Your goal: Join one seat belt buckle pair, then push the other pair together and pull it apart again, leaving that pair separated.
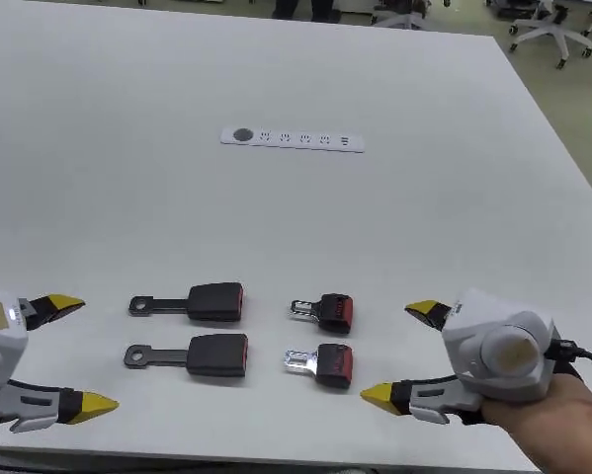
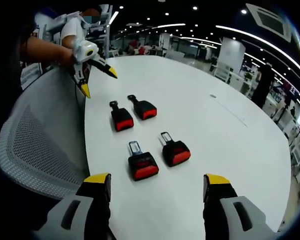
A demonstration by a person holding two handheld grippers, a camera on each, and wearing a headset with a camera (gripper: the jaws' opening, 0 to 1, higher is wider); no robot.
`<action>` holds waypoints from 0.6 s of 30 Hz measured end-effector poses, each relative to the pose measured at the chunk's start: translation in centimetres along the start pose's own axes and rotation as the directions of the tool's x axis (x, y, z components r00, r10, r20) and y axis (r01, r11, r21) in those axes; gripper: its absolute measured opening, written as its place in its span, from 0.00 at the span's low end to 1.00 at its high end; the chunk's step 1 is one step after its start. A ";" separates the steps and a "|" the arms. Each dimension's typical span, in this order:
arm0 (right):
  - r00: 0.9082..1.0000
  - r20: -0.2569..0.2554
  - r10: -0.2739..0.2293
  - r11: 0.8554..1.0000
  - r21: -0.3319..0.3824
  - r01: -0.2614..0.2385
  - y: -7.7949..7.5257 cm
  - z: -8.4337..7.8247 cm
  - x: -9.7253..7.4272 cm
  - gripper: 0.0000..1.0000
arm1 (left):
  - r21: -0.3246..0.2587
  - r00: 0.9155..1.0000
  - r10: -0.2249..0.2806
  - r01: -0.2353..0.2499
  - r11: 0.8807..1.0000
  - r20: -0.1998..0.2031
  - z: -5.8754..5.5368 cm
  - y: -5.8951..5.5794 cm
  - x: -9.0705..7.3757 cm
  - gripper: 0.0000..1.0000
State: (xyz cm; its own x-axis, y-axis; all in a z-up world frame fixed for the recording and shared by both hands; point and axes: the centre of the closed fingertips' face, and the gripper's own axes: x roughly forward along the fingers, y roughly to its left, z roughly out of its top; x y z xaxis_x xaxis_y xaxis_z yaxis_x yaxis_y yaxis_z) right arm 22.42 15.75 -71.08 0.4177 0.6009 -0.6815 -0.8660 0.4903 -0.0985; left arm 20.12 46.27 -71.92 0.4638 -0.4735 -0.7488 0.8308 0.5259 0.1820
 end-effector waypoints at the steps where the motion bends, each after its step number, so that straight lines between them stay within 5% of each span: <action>1: 1.000 -0.004 0.003 1.000 -0.003 -0.003 0.0 0.0 0.2 0.75 | 0.043 1.000 -0.008 0.009 0.999 -0.028 -0.6 0.1 0.4 0.76; 2: 1.000 -0.006 0.009 1.000 -0.005 -0.010 0.1 -0.1 0.3 0.74 | 0.076 0.998 -0.022 0.026 0.997 -0.052 -0.7 -0.1 0.8 0.75; 4: 1.000 -0.008 0.022 1.000 -0.010 -0.022 0.4 0.0 0.4 0.71 | 0.055 0.999 -0.030 0.032 0.998 -0.029 0.6 -0.4 1.4 0.73; 12: 0.996 -0.037 0.075 0.995 -0.062 -0.078 1.3 0.1 1.2 0.63 | 0.077 0.997 -0.080 0.081 0.994 -0.013 2.2 -0.6 2.8 0.59; 14: 0.995 -0.042 0.093 0.993 -0.072 -0.096 1.6 0.2 1.5 0.59 | 0.088 0.996 -0.087 0.087 0.992 -0.008 2.8 -0.6 3.0 0.51; 18: 0.991 -0.055 0.124 0.990 -0.060 -0.127 2.0 0.2 2.0 0.46 | 0.103 0.994 -0.109 0.110 0.989 -0.021 3.2 -1.3 3.6 0.52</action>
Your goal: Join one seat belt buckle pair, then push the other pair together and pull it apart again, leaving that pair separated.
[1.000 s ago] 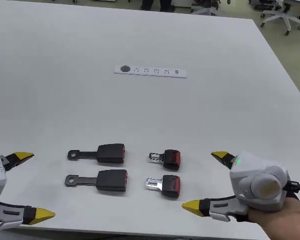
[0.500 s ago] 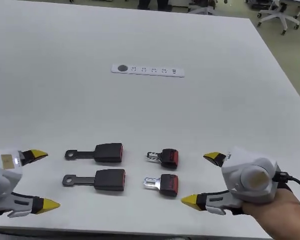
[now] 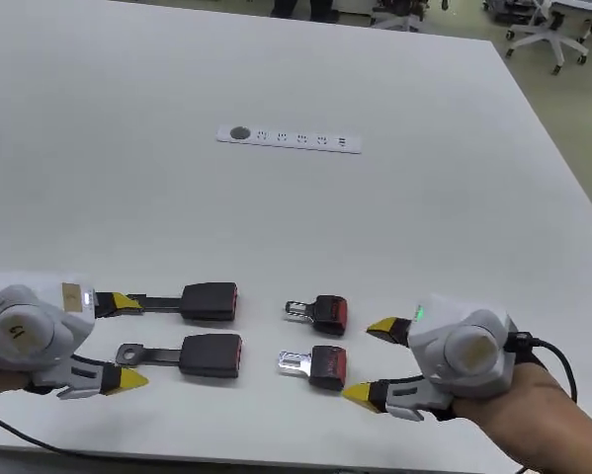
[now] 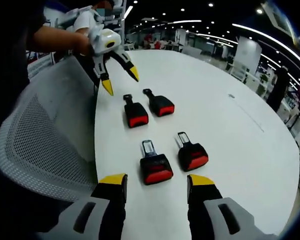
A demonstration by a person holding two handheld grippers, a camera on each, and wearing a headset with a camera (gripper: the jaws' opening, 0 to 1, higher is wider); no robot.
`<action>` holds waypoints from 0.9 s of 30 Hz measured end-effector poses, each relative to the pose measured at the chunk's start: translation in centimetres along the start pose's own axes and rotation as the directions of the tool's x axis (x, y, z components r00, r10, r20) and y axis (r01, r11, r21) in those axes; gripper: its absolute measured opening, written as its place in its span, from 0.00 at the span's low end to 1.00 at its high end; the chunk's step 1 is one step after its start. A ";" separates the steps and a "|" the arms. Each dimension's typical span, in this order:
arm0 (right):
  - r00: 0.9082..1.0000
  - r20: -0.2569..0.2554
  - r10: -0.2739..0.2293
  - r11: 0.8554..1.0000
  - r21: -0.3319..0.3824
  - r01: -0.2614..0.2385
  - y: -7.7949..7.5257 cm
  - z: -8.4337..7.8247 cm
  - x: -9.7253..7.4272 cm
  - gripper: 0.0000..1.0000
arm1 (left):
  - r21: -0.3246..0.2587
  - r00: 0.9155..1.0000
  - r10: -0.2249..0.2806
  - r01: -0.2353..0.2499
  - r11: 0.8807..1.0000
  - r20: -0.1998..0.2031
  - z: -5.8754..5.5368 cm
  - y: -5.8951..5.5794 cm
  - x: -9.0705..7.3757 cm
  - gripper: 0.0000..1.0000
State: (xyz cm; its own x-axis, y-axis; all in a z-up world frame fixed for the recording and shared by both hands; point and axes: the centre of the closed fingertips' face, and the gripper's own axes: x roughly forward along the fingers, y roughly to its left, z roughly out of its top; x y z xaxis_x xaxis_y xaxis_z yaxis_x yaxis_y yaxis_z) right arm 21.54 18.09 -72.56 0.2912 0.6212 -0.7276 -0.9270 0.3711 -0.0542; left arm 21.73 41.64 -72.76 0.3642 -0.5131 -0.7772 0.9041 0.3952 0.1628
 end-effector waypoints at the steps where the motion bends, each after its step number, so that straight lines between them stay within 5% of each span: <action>1: 1.000 -0.006 -0.005 1.000 -0.006 0.005 -0.1 0.0 0.2 0.47 | 0.003 1.000 -0.006 0.006 1.000 0.003 0.1 0.0 0.2 0.51; 19: 0.994 -0.095 0.054 0.986 -0.154 -0.068 0.7 0.5 2.3 0.40 | 0.068 0.996 -0.086 0.087 0.994 -0.018 2.4 -1.2 3.0 0.42; 23: 0.992 -0.110 0.063 0.982 -0.169 -0.081 0.7 0.3 3.2 0.39 | 0.135 0.994 -0.097 0.103 0.986 -0.049 2.6 -1.3 3.8 0.40; 27: 0.989 -0.124 0.077 0.979 -0.178 -0.099 0.9 0.3 3.5 0.37 | 0.143 0.991 -0.122 0.129 0.981 -0.053 2.9 -1.6 4.3 0.39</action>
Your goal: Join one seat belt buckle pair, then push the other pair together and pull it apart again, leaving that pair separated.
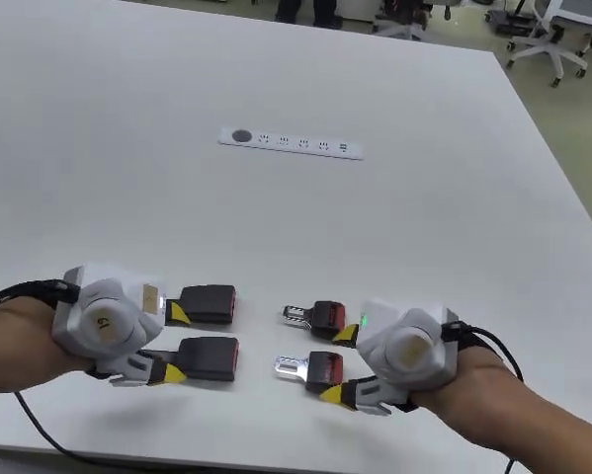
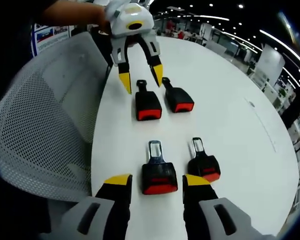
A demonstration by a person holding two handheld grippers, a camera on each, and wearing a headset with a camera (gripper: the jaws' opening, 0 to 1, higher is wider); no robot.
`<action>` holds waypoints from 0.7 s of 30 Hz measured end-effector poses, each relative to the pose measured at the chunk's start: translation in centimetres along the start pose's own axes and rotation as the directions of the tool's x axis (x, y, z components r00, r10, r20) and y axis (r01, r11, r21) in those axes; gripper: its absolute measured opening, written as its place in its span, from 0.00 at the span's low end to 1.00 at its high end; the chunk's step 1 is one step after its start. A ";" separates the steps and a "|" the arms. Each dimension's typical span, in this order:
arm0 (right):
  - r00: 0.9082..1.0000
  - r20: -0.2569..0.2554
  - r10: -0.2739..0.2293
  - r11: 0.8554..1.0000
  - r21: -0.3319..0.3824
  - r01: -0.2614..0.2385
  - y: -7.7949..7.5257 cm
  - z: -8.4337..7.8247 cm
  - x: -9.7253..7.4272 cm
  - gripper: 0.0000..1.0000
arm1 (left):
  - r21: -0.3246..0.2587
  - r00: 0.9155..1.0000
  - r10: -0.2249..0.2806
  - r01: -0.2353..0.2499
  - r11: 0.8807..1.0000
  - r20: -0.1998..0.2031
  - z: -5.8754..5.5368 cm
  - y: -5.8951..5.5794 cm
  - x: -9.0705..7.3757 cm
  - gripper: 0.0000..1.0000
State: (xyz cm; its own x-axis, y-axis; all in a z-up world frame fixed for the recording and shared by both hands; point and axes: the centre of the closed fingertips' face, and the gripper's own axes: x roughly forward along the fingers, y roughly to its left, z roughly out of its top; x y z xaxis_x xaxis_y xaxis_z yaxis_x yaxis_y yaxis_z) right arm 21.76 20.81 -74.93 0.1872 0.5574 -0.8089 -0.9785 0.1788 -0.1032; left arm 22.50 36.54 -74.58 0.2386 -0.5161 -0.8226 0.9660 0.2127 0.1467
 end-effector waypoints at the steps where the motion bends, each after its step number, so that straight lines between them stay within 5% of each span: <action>1: 1.000 -0.001 0.002 1.000 0.000 -0.002 0.0 -0.1 0.1 0.37 | 0.003 1.000 -0.008 0.008 1.000 -0.001 0.2 0.0 0.1 0.37; 21: 0.999 -0.039 0.035 0.999 -0.009 -0.035 -0.3 -1.0 1.6 0.35 | -0.003 0.995 -0.092 0.092 0.996 -0.036 0.2 -0.5 2.2 0.37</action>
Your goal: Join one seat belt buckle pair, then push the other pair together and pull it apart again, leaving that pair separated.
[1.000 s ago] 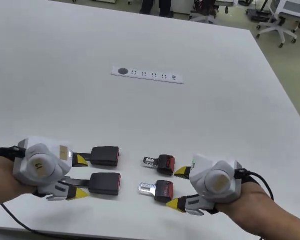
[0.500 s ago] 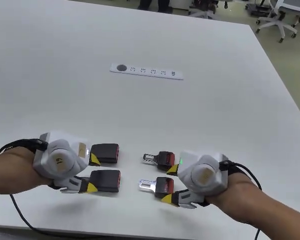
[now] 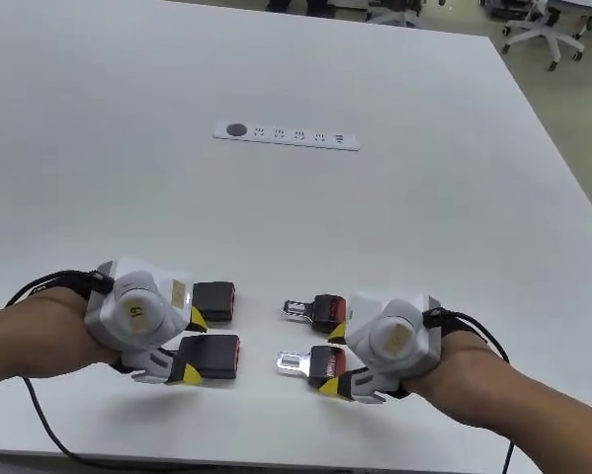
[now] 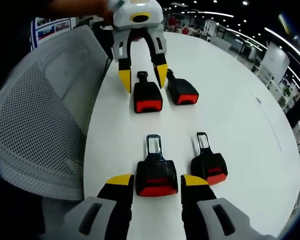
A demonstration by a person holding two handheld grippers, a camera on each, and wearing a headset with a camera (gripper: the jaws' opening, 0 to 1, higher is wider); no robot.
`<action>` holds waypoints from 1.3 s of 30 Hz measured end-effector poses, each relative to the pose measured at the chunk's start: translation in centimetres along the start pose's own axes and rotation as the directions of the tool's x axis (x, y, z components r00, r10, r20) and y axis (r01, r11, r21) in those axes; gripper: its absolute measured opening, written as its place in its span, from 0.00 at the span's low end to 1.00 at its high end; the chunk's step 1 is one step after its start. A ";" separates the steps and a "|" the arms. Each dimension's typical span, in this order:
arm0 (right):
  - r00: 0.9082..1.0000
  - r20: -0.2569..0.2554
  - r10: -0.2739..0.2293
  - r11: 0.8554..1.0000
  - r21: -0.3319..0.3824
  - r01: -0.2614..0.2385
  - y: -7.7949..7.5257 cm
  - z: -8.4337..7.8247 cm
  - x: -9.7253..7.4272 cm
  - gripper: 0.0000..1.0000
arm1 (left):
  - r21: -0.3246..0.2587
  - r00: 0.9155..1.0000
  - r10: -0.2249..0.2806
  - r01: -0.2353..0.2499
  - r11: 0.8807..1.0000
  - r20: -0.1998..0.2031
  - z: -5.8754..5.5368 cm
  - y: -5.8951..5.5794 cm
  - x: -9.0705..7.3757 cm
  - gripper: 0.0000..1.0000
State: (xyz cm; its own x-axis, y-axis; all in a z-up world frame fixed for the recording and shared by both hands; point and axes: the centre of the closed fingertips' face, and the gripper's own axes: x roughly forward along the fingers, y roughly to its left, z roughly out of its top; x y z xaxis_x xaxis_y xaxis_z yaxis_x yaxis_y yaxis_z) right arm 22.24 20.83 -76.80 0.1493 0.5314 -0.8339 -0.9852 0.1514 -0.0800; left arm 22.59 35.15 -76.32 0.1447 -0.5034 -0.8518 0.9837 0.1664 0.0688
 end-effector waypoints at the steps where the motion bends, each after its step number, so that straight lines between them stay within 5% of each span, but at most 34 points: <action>1: 1.000 -0.001 0.003 1.000 -0.001 -0.003 0.1 -0.1 0.0 0.34 | 0.000 1.000 -0.003 0.003 1.000 -0.005 0.0 -0.1 0.1 0.37; 5: 1.000 0.003 0.027 1.000 0.012 -0.027 0.3 -0.3 0.2 0.32 | 0.042 0.998 -0.010 0.012 0.999 -0.066 -1.3 -0.2 0.6 0.36; 6: 0.999 0.017 0.045 0.998 0.044 -0.045 0.4 -0.3 0.3 0.32 | 0.043 0.998 -0.012 0.014 0.999 -0.056 -1.3 -0.2 0.8 0.36; 15: 0.998 -0.019 0.056 0.998 -0.031 -0.056 -0.2 -1.2 0.9 0.33 | 0.060 0.998 -0.030 0.033 0.998 -0.058 -1.0 -0.1 1.0 0.34; 20: 0.997 -0.007 0.072 0.997 -0.007 -0.072 -0.2 -1.3 1.1 0.32 | 0.041 0.999 -0.027 0.028 0.999 -0.032 -1.2 -0.1 1.1 0.34; 24: 0.996 0.003 0.087 0.996 0.004 -0.087 0.0 -1.2 1.1 0.32 | 0.080 0.999 -0.025 0.029 0.996 -0.040 -1.1 -0.2 1.1 0.33; 39: 0.995 0.047 0.087 0.996 0.030 -0.088 -0.2 -0.7 1.1 0.32 | 0.028 1.000 -0.019 0.019 0.999 -0.024 -0.9 -0.3 1.1 0.33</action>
State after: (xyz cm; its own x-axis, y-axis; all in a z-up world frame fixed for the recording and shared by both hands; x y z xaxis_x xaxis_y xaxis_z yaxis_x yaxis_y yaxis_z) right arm 22.58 20.84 -78.08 0.0673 0.5812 -0.8110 -0.9916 0.1291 0.0102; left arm 22.33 35.35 -77.72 0.1237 -0.4860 -0.8651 0.9889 0.1326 0.0669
